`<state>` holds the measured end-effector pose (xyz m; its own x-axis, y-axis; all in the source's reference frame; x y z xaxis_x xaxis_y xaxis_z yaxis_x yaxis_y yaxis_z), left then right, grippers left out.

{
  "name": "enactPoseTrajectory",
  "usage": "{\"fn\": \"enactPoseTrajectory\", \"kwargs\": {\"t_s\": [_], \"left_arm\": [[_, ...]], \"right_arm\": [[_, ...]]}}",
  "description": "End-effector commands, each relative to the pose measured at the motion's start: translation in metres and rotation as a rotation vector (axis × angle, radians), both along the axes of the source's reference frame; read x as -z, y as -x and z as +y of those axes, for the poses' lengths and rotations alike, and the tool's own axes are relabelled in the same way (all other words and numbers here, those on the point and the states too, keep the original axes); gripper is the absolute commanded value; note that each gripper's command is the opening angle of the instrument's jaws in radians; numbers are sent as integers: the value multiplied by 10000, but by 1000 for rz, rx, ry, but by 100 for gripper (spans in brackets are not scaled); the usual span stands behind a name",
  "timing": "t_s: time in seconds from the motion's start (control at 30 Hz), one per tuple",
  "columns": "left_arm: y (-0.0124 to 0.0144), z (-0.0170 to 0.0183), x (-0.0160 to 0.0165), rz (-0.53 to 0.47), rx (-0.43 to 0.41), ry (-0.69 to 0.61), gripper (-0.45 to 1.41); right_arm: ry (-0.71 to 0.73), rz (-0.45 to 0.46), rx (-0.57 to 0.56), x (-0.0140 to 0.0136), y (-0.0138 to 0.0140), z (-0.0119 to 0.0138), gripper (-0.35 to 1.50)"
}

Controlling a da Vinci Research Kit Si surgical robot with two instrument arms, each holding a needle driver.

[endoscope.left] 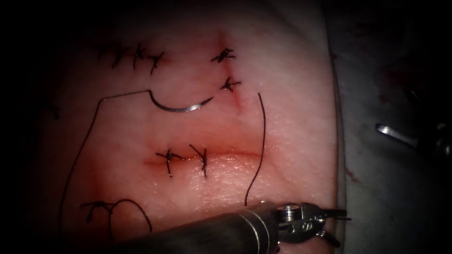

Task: Wound Closure
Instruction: Set down the cut suture piece from the left tool.

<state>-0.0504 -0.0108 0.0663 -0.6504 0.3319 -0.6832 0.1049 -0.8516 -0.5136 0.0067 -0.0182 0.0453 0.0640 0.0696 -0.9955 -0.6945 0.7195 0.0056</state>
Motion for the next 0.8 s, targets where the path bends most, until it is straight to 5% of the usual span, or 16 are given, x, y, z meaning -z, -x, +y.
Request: {"fn": "enactPoseTrajectory", "kwargs": {"t_s": [0.03,0.07,0.17,0.43,0.67,0.8], "left_arm": [[1,1,-4,46,8,-33,101],[-4,1,-4,83,7,-53,114],[-22,-1,-1,153,-20,-76,116],[-61,4,25,258,-107,-82,88],[-69,47,85,18,-38,23,34],[-79,60,113,-40,21,12,27]], "right_arm": [[0,-1,3,-6,-12,1,130],[-4,3,2,-6,-13,0,128],[-8,6,0,-6,-15,0,126],[-15,0,-2,-8,-23,1,130],[-54,38,-16,-14,-33,-3,133],[-79,52,-12,-18,-38,-6,136]]}}
